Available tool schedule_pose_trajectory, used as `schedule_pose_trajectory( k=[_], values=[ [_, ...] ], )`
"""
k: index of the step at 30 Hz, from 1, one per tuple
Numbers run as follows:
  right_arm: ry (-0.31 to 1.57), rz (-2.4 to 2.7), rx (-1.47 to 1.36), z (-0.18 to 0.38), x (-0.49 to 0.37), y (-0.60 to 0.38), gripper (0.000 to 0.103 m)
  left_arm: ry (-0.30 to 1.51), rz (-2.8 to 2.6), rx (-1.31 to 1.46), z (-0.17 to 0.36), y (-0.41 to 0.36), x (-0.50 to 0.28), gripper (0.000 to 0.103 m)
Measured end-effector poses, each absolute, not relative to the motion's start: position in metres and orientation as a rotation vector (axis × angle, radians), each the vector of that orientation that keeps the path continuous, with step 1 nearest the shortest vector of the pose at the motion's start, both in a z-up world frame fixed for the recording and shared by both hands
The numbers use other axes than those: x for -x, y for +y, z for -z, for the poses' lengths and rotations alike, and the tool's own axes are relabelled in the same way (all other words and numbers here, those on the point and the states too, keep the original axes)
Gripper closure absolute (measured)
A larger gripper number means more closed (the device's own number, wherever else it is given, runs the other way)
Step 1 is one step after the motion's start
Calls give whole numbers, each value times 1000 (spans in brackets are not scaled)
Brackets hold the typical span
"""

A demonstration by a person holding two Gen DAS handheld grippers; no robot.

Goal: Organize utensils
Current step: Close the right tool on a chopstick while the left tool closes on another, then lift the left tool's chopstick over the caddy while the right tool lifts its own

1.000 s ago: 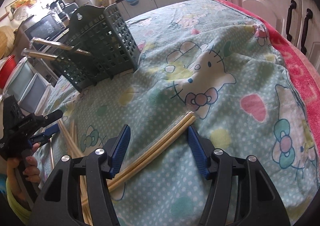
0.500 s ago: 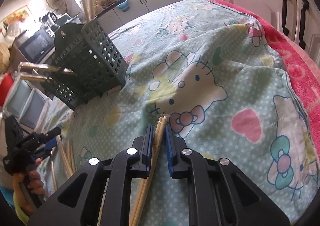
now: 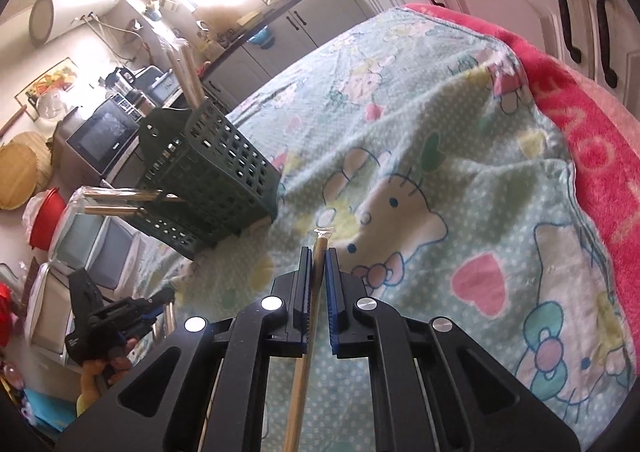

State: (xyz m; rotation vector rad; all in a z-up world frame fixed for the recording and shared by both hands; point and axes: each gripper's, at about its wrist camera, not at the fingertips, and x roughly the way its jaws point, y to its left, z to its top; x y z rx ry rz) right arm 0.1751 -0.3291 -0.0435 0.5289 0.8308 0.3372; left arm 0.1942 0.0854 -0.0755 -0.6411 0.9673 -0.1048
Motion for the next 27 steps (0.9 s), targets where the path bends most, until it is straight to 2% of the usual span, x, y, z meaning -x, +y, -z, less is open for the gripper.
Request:
schedule_pose_trajectory(
  k=[7,18,27],
  values=[
    [790,-386,-509,28,-175,-319,97,918,169,650,58,83,-183,97],
    [677,-445,-426,-14,-163,-303,97,737,277,541,-17,55,-157,100],
    [590,-459,-368,-40,-150,-296,97,675,345,469,-48,28,-151,100]
  ],
)
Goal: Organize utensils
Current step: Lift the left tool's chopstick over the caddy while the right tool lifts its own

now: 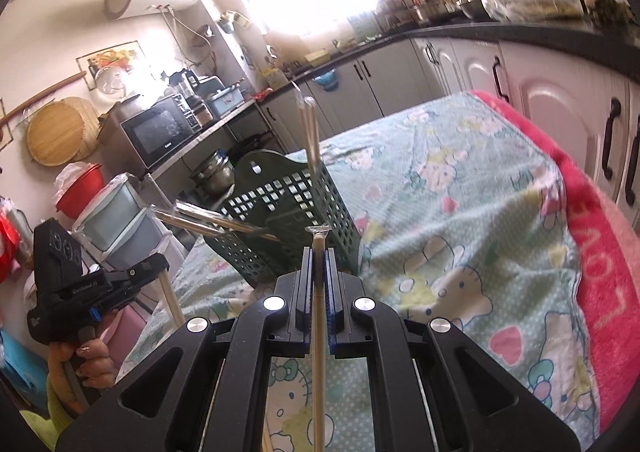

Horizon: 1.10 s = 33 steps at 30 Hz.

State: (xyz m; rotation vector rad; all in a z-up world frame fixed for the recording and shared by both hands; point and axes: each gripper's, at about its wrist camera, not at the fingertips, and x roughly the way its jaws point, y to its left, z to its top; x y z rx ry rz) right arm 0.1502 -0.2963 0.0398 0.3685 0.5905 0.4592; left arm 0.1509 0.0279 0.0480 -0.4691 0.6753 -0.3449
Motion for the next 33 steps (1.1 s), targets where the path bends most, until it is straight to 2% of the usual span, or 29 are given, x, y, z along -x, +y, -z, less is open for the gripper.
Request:
schedule_pose_trajectory(
  k=[33],
  values=[
    [395,-416,-290,-87,-140,-303,97,516,422,325,-118,-17,-157,100]
  ],
)
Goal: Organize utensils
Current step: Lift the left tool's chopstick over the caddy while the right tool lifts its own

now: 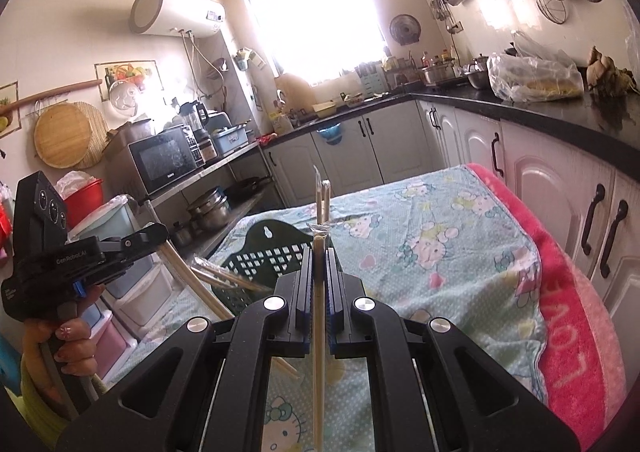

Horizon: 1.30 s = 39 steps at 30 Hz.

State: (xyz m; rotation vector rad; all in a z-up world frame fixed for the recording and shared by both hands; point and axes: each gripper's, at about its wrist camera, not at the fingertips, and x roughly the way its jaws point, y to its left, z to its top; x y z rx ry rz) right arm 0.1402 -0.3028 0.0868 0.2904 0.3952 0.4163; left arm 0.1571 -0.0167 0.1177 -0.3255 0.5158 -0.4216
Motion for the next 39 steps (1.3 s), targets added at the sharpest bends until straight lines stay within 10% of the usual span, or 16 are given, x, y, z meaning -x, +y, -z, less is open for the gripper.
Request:
schedule_pose_trajectory(
  k=[39],
  values=[
    [108,-424,-178,-188,-212,-244,97,242,155,307,-197,51,-185,100]
  ],
)
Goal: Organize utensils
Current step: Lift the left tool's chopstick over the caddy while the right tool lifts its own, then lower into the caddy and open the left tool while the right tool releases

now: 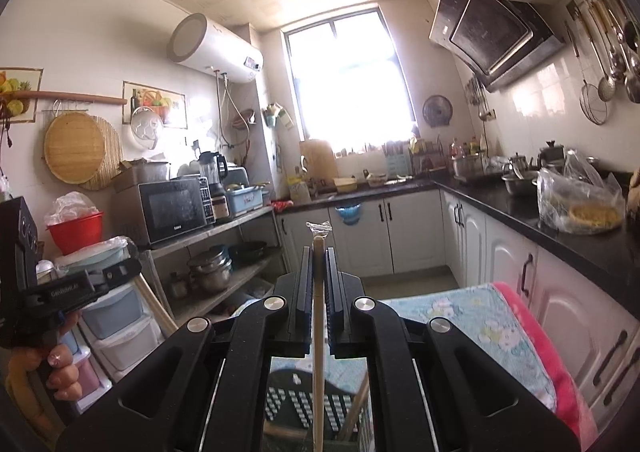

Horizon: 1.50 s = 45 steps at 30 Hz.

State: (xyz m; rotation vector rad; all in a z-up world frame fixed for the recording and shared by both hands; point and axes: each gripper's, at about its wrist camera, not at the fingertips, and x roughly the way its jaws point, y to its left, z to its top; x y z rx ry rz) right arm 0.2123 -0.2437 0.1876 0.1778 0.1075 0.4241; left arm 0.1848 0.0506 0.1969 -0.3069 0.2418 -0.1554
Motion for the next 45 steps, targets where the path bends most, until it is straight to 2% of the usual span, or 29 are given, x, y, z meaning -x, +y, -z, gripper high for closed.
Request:
schedule_pose_trajectory(
  k=[14,45],
  values=[
    [108,-408,-182,-187,-246,-230,97,231,106,270,-191,54,-202,100],
    [134,-355,-171,-121,-266,-214,97,339,78,218,-118,27,-235,100]
  ],
)
